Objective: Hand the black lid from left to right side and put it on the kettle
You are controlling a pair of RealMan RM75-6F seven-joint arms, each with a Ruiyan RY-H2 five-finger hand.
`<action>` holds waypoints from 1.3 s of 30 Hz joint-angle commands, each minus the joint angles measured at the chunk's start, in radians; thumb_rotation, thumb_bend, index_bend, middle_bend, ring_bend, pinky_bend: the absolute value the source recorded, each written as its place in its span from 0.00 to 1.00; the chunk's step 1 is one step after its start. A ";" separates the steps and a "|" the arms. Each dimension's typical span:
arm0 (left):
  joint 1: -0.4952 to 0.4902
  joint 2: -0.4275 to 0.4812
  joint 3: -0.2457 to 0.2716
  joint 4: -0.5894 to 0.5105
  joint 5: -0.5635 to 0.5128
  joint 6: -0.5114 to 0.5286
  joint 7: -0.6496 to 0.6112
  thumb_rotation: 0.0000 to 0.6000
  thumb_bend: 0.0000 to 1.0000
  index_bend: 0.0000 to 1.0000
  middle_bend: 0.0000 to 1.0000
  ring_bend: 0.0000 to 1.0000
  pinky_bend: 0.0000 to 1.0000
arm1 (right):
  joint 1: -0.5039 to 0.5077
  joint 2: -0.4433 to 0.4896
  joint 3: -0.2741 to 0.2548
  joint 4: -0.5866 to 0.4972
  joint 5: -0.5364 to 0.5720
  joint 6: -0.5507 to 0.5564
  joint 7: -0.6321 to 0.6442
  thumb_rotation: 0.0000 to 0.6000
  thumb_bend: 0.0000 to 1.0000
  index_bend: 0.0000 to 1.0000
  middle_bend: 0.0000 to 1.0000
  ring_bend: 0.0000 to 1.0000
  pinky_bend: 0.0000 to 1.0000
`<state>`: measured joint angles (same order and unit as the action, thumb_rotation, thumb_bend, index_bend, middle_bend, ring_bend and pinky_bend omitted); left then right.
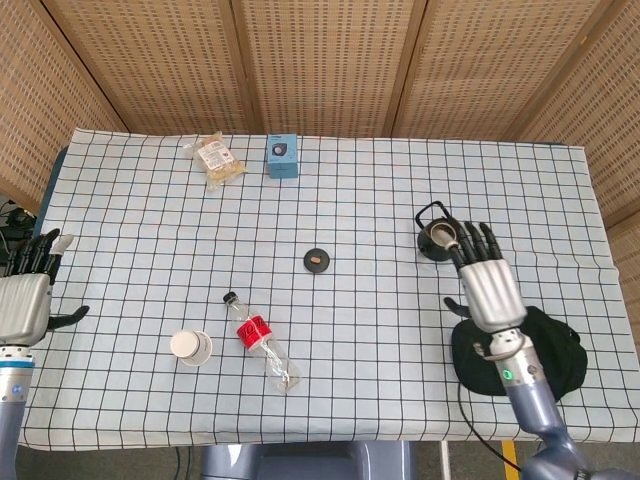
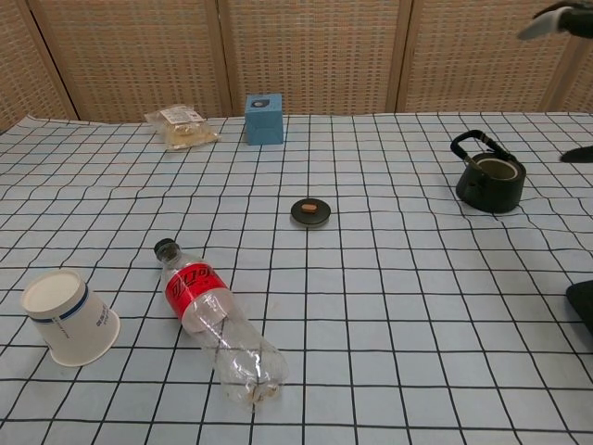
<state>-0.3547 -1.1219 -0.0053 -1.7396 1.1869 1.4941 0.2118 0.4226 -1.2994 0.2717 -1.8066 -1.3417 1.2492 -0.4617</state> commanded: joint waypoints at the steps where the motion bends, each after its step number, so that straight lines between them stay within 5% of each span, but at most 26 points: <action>1: 0.004 -0.002 -0.008 0.003 0.003 -0.017 -0.001 1.00 0.06 0.00 0.00 0.00 0.00 | 0.105 -0.102 0.046 -0.020 0.085 -0.087 -0.090 1.00 0.16 0.21 0.00 0.00 0.00; 6: 0.010 0.004 -0.025 0.010 0.008 -0.051 -0.027 1.00 0.06 0.00 0.00 0.00 0.00 | 0.257 -0.274 0.069 0.102 0.261 -0.174 -0.269 1.00 0.23 0.29 0.00 0.00 0.00; 15: 0.012 0.001 -0.048 0.021 0.012 -0.108 -0.039 1.00 0.06 0.00 0.00 0.00 0.00 | 0.406 -0.434 0.085 0.295 0.452 -0.228 -0.362 1.00 0.38 0.29 0.00 0.00 0.00; 39: 0.021 -0.006 -0.102 0.038 -0.013 -0.181 -0.046 1.00 0.06 0.00 0.00 0.00 0.00 | 0.541 -0.565 0.081 0.572 0.576 -0.318 -0.264 1.00 0.36 0.27 0.00 0.00 0.00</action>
<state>-0.3342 -1.1279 -0.1060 -1.7026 1.1750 1.3143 0.1668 0.9541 -1.8540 0.3514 -1.2479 -0.7735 0.9408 -0.7353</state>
